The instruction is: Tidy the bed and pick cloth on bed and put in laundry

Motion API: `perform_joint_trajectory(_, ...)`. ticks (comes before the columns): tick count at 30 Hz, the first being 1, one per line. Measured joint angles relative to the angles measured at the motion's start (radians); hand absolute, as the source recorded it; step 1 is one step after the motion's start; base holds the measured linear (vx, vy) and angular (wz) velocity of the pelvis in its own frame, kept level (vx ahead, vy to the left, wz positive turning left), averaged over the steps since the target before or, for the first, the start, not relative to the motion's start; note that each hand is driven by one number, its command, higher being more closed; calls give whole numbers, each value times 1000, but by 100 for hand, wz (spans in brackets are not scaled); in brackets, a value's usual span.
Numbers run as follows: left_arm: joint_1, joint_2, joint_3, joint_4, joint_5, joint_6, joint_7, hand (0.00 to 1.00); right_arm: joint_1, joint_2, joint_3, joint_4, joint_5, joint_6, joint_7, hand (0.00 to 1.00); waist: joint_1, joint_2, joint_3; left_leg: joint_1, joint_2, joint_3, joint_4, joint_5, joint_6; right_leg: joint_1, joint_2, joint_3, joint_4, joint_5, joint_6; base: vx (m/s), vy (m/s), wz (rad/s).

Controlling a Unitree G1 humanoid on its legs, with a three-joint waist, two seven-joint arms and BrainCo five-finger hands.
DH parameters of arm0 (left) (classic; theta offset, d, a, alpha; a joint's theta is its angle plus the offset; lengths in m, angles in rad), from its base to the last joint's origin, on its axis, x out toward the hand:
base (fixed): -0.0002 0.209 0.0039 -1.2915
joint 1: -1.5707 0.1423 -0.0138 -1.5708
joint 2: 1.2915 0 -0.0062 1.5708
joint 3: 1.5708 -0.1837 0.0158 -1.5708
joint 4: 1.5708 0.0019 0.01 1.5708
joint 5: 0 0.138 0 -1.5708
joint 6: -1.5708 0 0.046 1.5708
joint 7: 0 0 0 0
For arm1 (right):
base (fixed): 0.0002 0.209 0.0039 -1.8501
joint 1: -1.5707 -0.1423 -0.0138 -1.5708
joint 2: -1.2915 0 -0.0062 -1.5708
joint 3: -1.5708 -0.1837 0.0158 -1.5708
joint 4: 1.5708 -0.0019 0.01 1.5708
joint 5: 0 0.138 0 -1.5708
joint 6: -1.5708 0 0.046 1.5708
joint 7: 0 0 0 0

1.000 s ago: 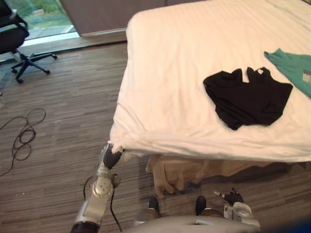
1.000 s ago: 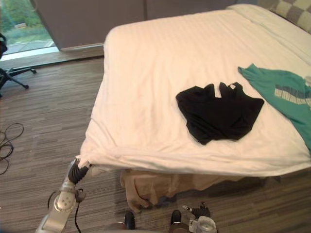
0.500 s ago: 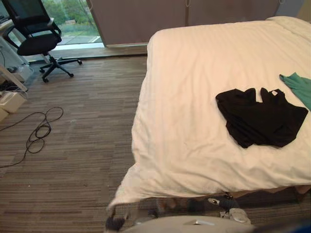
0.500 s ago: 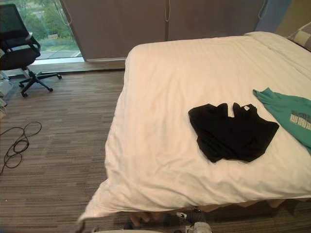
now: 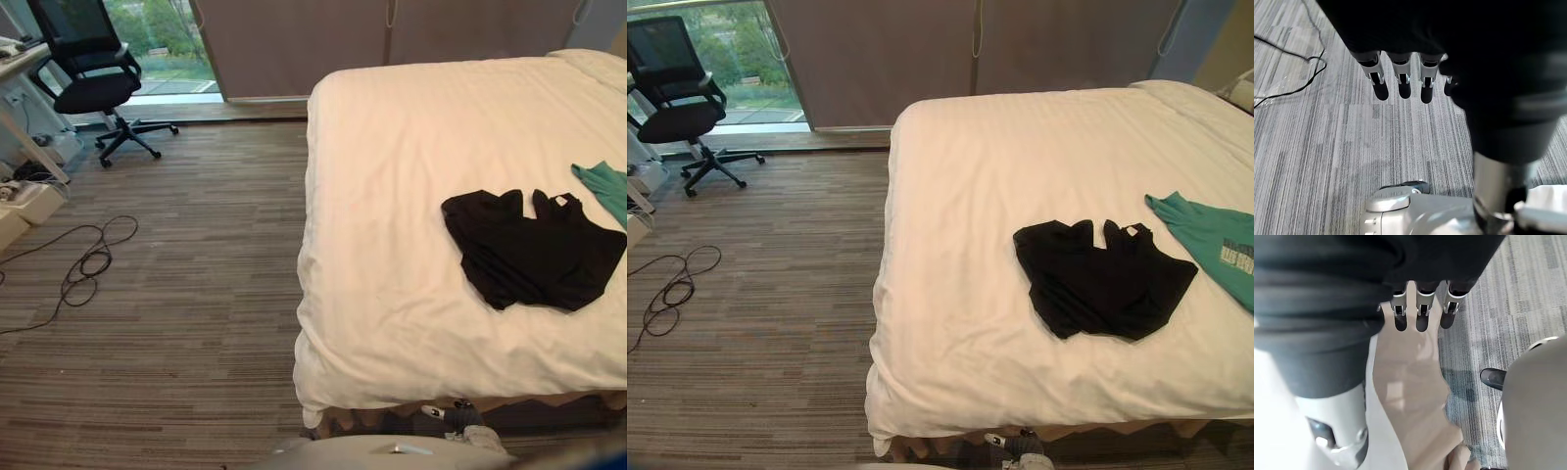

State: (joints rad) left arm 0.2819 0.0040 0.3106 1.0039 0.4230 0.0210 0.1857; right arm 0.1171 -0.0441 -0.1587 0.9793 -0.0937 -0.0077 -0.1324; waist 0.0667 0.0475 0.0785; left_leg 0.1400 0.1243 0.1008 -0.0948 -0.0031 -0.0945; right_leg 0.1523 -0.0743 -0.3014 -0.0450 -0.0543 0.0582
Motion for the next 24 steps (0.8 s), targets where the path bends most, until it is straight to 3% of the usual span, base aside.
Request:
perform_joint_trajectory(9, -71, 65, -199, 3, 60, 14, 37, 0, 4, 28, -82, 1, 58, -2, -43, 0, -27, -12, 1, 25, 21, 69, 0, -21, -19, -5, 30, 72, -22, 13, -13, 34, -13, -22)
perform_joint_trajectory(17, -83, 90, -277, 31, 80, 14, 38, 0, 1, 38, -161, 26, 161, -3, -69, 0, -49, -12, 3, 54, 30, 96, 8, -40, -26, 10, 44, 103, -49, 24, -15, 37, -11, -13)
perform_joint_trajectory(21, -90, 100, -300, 41, 78, 15, 34, 0, 7, 42, -226, 44, 296, -18, -78, 0, -53, -15, 5, 60, 31, 122, 17, -57, -25, 7, 50, 132, -51, 26, -15, 2, 5, -23)
perform_joint_trajectory(24, -93, 106, -303, 41, 77, 16, 17, 0, 23, 40, -353, 72, 405, -20, -98, 0, -53, -16, 5, 62, 31, 141, 17, -65, -23, 1, 50, 147, -53, 26, -15, 28, 12, -14)
